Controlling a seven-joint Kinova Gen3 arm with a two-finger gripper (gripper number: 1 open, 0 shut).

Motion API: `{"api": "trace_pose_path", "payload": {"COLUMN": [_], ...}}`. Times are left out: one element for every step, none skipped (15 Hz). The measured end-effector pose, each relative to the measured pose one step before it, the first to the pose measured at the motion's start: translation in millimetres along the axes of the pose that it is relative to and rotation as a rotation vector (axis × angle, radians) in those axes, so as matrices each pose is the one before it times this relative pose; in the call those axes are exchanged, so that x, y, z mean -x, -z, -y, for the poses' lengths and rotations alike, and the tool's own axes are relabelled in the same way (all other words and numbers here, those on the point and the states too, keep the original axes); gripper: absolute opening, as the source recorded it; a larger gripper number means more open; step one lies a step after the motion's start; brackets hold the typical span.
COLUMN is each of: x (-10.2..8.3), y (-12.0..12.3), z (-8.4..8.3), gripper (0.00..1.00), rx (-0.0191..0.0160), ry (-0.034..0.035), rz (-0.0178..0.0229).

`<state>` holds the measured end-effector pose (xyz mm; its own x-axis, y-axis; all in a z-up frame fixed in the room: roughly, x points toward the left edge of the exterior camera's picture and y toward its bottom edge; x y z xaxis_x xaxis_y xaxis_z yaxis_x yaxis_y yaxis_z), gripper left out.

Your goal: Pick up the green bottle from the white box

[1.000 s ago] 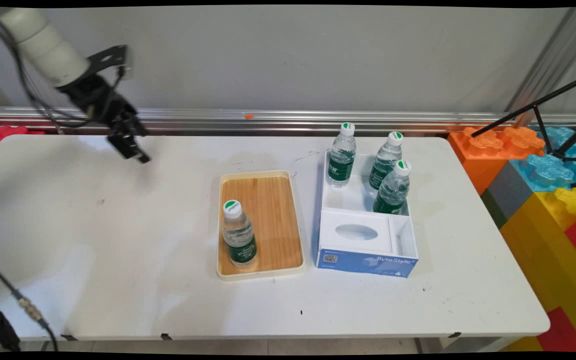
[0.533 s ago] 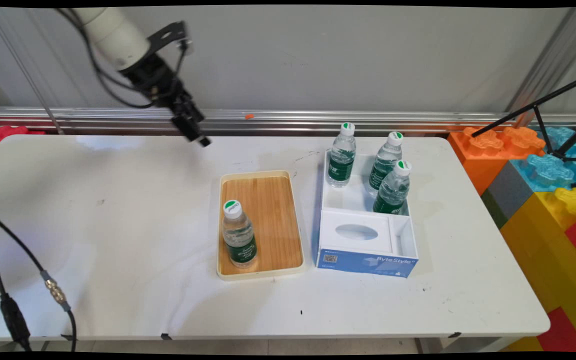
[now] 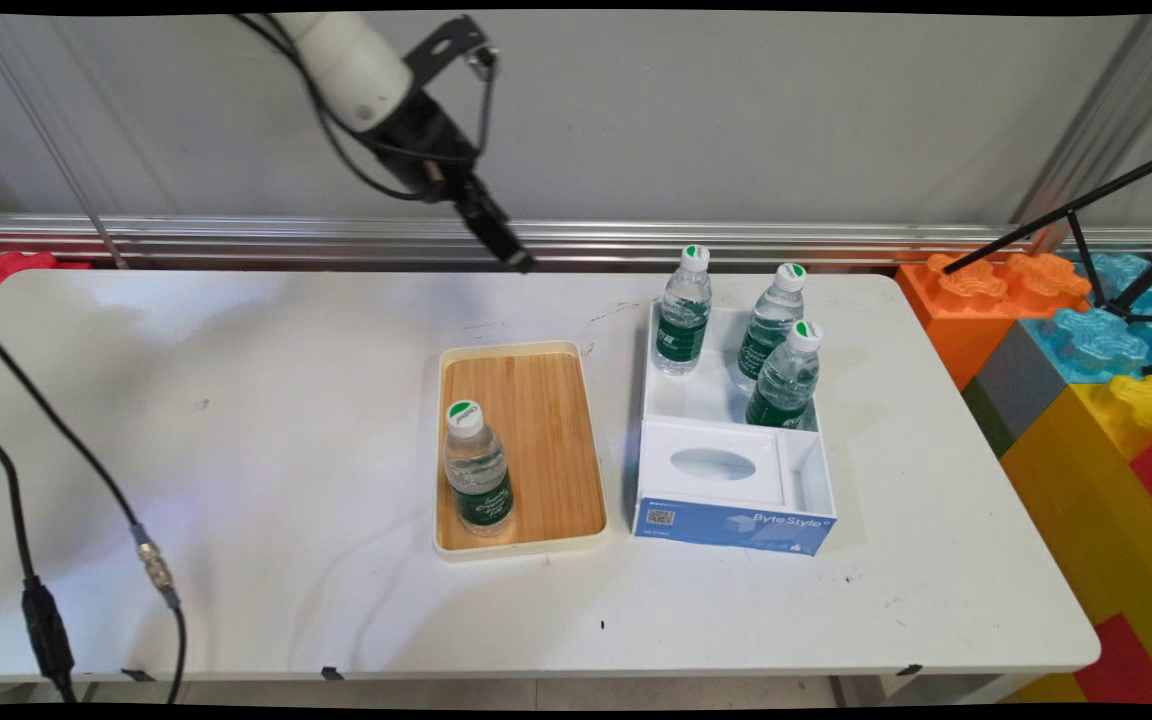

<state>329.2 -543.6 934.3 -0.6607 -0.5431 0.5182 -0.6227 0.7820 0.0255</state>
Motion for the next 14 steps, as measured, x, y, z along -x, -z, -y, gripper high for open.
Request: {"api": "trace_pose_path", "payload": {"x": [-6.93,-5.71,-4.11,-2.33,-2.54,-1.04,-1.36,-0.83,-0.34,-0.02,0.22,0.50,0.34,0.50], "y": [-7.79,-8.38,-7.37,-4.98,-7.76,-3.82,-9.58,-9.97,-9.71,-8.63,-5.77,-7.09,-7.11,-8.38], "z": [-5.53,-5.90,-5.27,-3.41,-5.23,-2.22,-4.38,-3.47,-2.83,-2.05,-1.13,-1.38,-1.18,-1.16], "gripper": [1.00,1.00,1.00,1.00,1.00,1.00,1.00,1.00,1.00,1.00,1.00,1.00,1.00,1.00], "rx": [0.00532,0.00764,0.00826,0.00577,0.01203,0.00489,0.00755,0.00229,-0.00071,-0.00321,-0.00382,-0.00588,-0.00709,-0.01048], "ry": [0.01834,0.01569,0.01010,0.00373,-0.00093,-0.00144,-0.00370,-0.00615,-0.00726,-0.00895,-0.00697,-0.00950,-0.00848,-0.00880], "rz": [-0.01754,-0.01567,-0.01278,-0.00701,-0.00904,-0.00523,-0.01172,-0.01043,-0.00930,-0.00701,-0.00394,-0.00401,-0.00423,-0.00354]}}
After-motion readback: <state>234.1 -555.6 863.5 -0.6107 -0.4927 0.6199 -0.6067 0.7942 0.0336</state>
